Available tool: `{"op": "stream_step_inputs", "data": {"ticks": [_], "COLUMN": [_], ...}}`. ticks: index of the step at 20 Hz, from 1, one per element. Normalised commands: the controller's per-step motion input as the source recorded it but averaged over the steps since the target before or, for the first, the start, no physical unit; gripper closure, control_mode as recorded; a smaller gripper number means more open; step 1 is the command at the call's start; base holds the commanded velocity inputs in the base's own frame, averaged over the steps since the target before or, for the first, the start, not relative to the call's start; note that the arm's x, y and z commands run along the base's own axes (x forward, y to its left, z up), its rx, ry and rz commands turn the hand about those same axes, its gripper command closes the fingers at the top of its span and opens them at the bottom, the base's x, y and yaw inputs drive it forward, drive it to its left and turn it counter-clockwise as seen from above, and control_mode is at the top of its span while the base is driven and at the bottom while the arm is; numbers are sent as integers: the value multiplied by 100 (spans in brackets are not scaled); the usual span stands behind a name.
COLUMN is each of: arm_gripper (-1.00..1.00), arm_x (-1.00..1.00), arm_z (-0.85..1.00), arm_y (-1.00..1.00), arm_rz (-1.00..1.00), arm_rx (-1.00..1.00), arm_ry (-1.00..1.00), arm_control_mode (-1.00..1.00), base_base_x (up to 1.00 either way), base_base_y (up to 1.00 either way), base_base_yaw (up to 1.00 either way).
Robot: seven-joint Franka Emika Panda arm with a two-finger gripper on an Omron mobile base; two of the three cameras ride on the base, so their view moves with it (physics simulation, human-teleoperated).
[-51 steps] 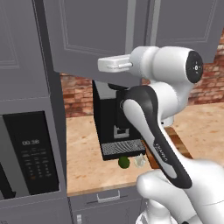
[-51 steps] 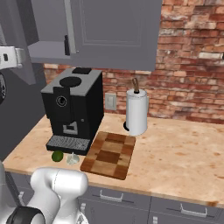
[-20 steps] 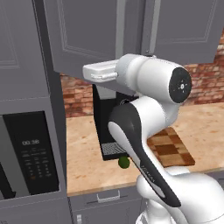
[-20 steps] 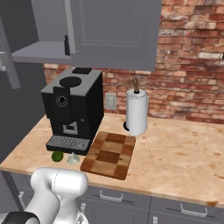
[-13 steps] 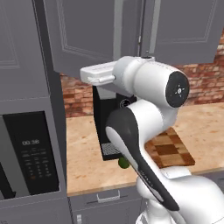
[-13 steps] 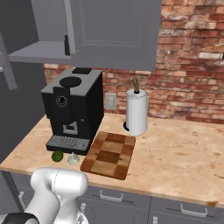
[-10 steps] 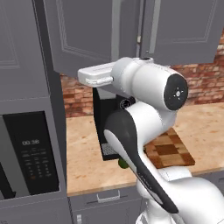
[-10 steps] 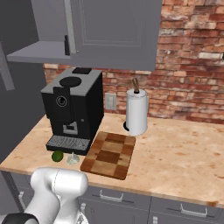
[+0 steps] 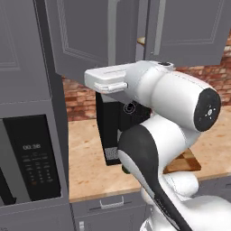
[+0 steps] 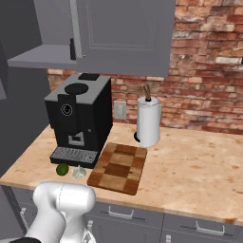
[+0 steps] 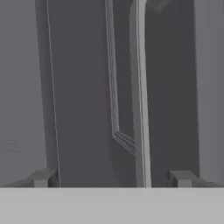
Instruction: Open the cabinet. Place the bowl and condiment on the counter. Then place the lime and garlic on the cutting board.
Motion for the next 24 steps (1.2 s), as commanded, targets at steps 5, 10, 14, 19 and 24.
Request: {"op": "stream_step_inputs", "data": {"ticks": [5,10,14,19,24], "arm_gripper": [-100,-100,-100,-100,-100], "arm_x": [-99,-53,0,0,8], "arm_z": [36,9,-8,0,0], "arm_y": [-77,-87,-94,-54,-25], "arm_rz": [0,0,0,0,0], "arm_rx": [3,4,12,15,12], "arm_ry": [2,10,11,12,13], "arm_control_mode": [-100,-100,-100,-100,-100], "base_base_x": [0,0,0,0,0], "base_base_y": [0,0,0,0,0], "base_base_yaw": [0,0,0,0,0]}}
